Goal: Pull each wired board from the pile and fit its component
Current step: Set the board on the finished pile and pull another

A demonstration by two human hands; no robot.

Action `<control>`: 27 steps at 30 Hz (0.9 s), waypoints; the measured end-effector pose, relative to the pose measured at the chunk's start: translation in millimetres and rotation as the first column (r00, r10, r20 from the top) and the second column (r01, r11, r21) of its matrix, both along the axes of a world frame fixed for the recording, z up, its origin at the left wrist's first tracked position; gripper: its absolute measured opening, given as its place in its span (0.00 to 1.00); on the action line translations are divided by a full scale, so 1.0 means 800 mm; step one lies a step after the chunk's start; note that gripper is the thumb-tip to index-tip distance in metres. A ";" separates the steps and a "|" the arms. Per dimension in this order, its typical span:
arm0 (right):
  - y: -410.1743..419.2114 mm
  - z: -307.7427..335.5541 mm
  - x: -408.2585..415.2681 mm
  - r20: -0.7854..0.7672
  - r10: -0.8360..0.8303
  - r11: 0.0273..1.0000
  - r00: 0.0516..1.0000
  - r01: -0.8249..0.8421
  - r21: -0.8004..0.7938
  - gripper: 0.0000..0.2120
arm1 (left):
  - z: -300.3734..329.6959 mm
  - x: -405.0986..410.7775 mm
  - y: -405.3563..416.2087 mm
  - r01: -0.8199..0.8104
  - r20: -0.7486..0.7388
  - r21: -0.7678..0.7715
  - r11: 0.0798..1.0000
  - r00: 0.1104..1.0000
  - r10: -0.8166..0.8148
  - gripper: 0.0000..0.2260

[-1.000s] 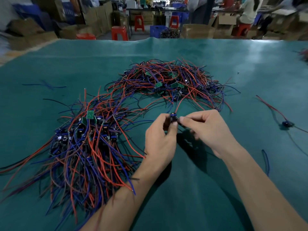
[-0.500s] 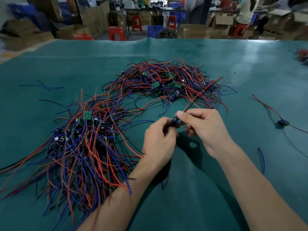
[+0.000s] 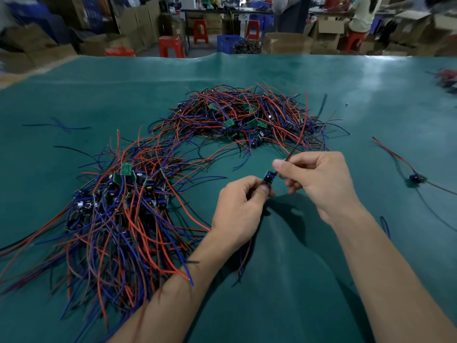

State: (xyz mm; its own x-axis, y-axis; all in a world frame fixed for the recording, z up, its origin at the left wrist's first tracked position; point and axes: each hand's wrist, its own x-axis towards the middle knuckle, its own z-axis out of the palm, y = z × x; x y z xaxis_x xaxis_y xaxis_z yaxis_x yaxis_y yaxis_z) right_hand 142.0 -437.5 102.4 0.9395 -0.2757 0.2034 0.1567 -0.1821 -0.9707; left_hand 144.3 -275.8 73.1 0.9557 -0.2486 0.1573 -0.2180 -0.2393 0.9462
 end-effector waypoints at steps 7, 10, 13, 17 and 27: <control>-0.034 0.008 0.002 0.096 -0.396 0.915 0.913 0.385 0.122 0.11 | 0.000 -0.002 -0.002 0.105 0.030 0.048 0.993 0.994 -0.106 0.11; -0.043 0.011 -0.002 0.033 -0.531 0.784 0.847 0.477 0.398 0.10 | -0.002 -0.002 0.000 0.097 0.040 0.052 0.994 0.994 -0.100 0.12; -0.054 0.018 -0.005 -0.033 -0.612 0.585 0.790 0.480 0.654 0.10 | -0.002 -0.001 0.000 -0.008 0.011 -0.030 1.000 1.000 0.009 0.12; -0.031 0.015 -0.006 -0.141 -0.346 0.783 0.928 0.368 0.501 0.08 | -0.002 0.002 -0.003 -0.124 -0.030 -0.153 0.980 0.992 0.121 0.10; 0.035 -0.006 -0.007 0.009 0.129 0.991 0.992 -0.128 -0.024 0.07 | -0.005 0.005 -0.003 -0.052 -0.027 -0.138 0.989 0.998 0.049 0.12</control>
